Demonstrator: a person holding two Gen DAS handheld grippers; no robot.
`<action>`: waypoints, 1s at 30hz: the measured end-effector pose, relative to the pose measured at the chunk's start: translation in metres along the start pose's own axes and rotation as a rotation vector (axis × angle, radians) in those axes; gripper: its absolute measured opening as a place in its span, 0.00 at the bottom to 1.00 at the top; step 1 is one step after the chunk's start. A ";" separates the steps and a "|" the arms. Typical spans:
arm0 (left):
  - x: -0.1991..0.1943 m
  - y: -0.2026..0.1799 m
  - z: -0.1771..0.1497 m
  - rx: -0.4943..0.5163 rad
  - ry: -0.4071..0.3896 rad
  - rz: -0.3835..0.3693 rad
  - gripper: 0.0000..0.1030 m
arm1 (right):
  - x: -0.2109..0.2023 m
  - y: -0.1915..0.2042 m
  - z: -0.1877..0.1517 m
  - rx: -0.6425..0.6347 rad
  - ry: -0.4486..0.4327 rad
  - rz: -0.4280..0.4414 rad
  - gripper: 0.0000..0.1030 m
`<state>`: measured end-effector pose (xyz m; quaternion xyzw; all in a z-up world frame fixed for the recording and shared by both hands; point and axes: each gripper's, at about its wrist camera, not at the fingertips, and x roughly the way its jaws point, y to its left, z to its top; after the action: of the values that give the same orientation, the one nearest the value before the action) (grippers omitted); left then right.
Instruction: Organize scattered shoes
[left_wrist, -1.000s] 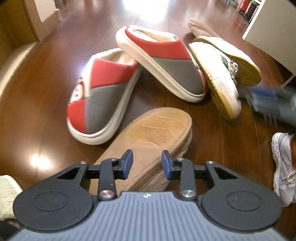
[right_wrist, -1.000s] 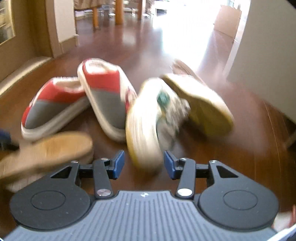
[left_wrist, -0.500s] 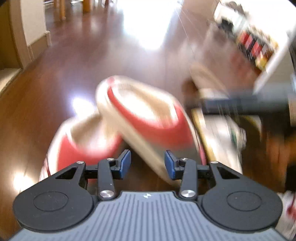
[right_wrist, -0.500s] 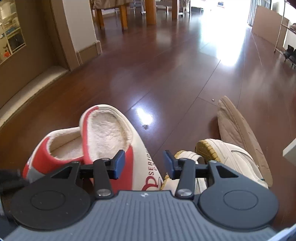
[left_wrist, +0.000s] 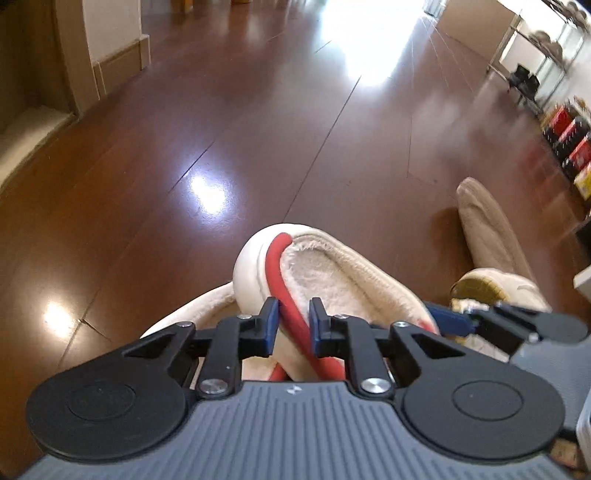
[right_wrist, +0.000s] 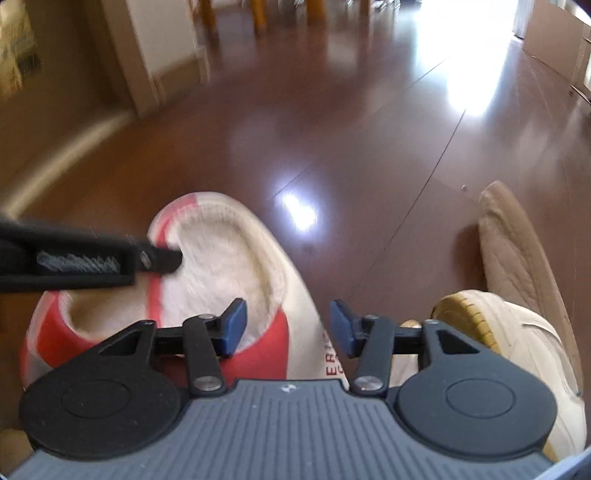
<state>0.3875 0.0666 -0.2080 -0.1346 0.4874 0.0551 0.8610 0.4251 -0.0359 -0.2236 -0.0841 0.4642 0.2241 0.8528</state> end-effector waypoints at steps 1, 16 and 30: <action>-0.001 -0.001 -0.002 0.007 -0.003 0.000 0.17 | -0.002 0.000 -0.001 0.008 -0.006 -0.018 0.24; -0.204 -0.032 -0.010 0.203 -0.282 -0.164 0.37 | -0.163 0.007 -0.043 0.461 -0.369 0.037 0.16; -0.187 -0.131 -0.173 0.472 0.108 -0.305 0.54 | -0.243 -0.024 -0.309 0.855 0.002 -0.404 0.22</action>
<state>0.1779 -0.1011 -0.1099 -0.0051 0.5062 -0.1973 0.8395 0.0891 -0.2393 -0.1947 0.1857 0.4899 -0.1575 0.8371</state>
